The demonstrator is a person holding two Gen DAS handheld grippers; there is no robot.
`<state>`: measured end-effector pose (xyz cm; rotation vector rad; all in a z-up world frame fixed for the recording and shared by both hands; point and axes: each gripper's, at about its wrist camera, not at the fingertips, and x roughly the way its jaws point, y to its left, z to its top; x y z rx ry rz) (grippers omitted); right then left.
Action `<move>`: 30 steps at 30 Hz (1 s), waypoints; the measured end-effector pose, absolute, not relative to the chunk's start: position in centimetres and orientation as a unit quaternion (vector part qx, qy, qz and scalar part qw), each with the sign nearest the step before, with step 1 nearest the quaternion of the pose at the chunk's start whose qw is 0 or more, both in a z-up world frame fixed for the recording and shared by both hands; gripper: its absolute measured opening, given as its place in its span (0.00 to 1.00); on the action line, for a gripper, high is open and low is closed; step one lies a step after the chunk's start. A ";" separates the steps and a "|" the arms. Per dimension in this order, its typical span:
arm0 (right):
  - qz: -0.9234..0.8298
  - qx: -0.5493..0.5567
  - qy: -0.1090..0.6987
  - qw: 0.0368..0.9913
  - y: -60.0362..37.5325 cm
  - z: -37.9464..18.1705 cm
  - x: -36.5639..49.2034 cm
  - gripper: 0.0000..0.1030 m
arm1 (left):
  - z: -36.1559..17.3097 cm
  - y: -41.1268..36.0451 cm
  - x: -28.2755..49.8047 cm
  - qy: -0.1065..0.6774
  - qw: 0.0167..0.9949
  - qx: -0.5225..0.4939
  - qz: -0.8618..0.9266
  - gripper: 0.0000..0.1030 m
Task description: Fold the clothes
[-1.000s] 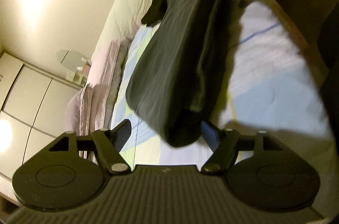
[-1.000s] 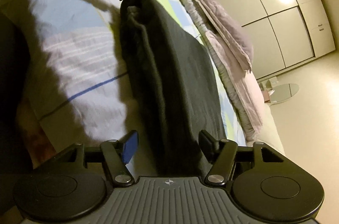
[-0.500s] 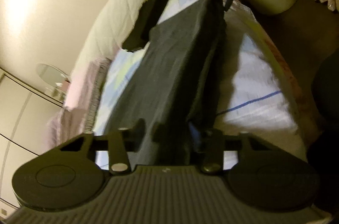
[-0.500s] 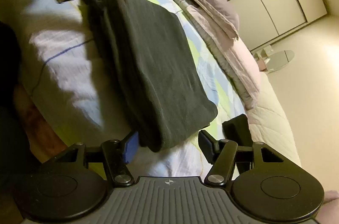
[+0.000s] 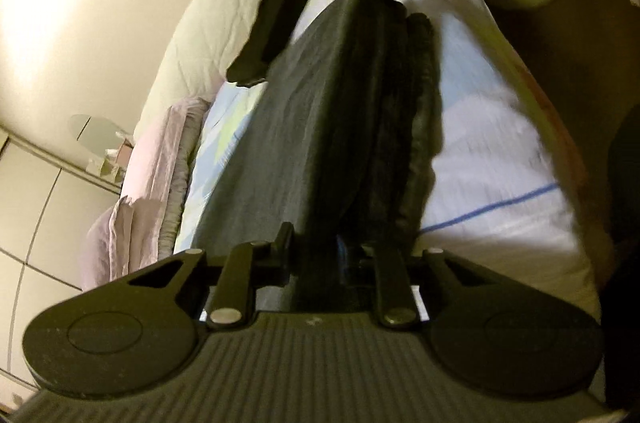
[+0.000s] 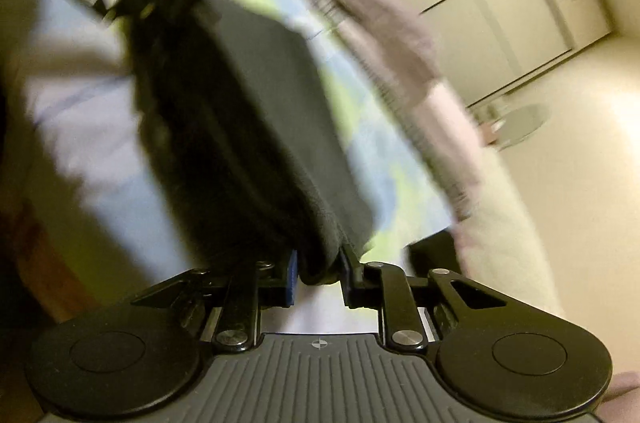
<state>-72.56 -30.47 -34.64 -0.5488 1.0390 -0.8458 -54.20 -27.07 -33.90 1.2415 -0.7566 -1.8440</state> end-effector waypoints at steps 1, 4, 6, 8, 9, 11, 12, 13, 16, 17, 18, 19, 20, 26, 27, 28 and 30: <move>-0.388 -0.250 0.475 0.749 -30.4 -35.2 -72.7 0.19 | -33.8 -27.2 -54.3 -0.293 0.389 0.488 -0.724 0.18; -0.400 -0.228 0.462 0.758 -30.6 -35.1 -72.9 0.19 | -33.6 -27.5 -54.2 -0.282 0.392 0.488 -0.727 0.19; -0.401 -0.213 0.458 0.764 -30.9 -34.8 -73.0 0.19 | -33.6 -27.6 -54.0 -0.281 0.388 0.489 -0.729 0.19; -0.398 -0.219 0.458 0.764 -30.6 -34.9 -73.0 0.20 | -33.4 -27.4 -53.9 -0.279 0.389 0.490 -0.729 0.21; -0.398 -0.221 0.457 0.764 -30.3 -34.9 -73.1 0.20 | -33.2 -27.3 -53.7 -0.276 0.389 0.490 -0.730 0.22; -0.404 -0.217 0.455 0.763 -29.6 -34.8 -73.3 0.20 | -33.0 -26.8 -53.1 -0.272 0.396 0.484 -0.731 0.33; -0.408 -0.216 0.454 0.762 -29.2 -34.8 -73.3 0.20 | -32.9 -26.6 -52.7 -0.271 0.400 0.480 -0.732 0.34; -0.411 -0.216 0.453 0.761 -28.8 -34.8 -73.4 0.21 | -32.7 -26.2 -52.3 -0.264 0.404 0.477 -0.735 0.35; -0.414 -0.201 0.440 0.771 -28.0 -34.3 -73.0 0.21 | -31.8 -25.4 -50.7 -0.234 0.414 0.463 -0.748 0.38; -0.416 -0.192 0.430 0.778 -27.7 -34.0 -72.8 0.21 | -31.5 -25.2 -50.2 -0.228 0.420 0.459 -0.749 0.37; -0.416 -0.183 0.419 0.786 -27.5 -33.6 -72.5 0.21 | -31.2 -25.1 -49.7 -0.226 0.427 0.455 -0.748 0.37; -0.414 -0.170 0.405 0.797 -27.4 -33.0 -72.2 0.21 | -30.9 -24.9 -49.3 -0.224 0.434 0.451 -0.747 0.37; -0.413 -0.146 0.392 0.809 -27.5 -32.4 -71.8 0.21 | -30.6 -24.8 -48.8 -0.223 0.441 0.447 -0.746 0.37; -0.424 -0.071 0.338 0.837 -27.9 -30.0 -69.6 0.21 | -30.0 -26.4 -47.1 -0.160 0.477 0.448 -0.740 0.37; -0.431 -0.063 0.337 0.835 -28.4 -30.0 -69.4 0.21 | -30.1 -26.9 -46.9 -0.146 0.480 0.453 -0.737 0.37; -0.438 -0.053 0.335 0.833 -28.8 -30.1 -69.1 0.21 | -30.6 -27.3 -46.9 -0.140 0.479 0.463 -0.733 0.37; -0.448 -0.018 0.344 0.825 -30.2 -31.0 -69.0 0.22 | -31.6 -28.0 -46.9 -0.129 0.475 0.480 -0.726 0.36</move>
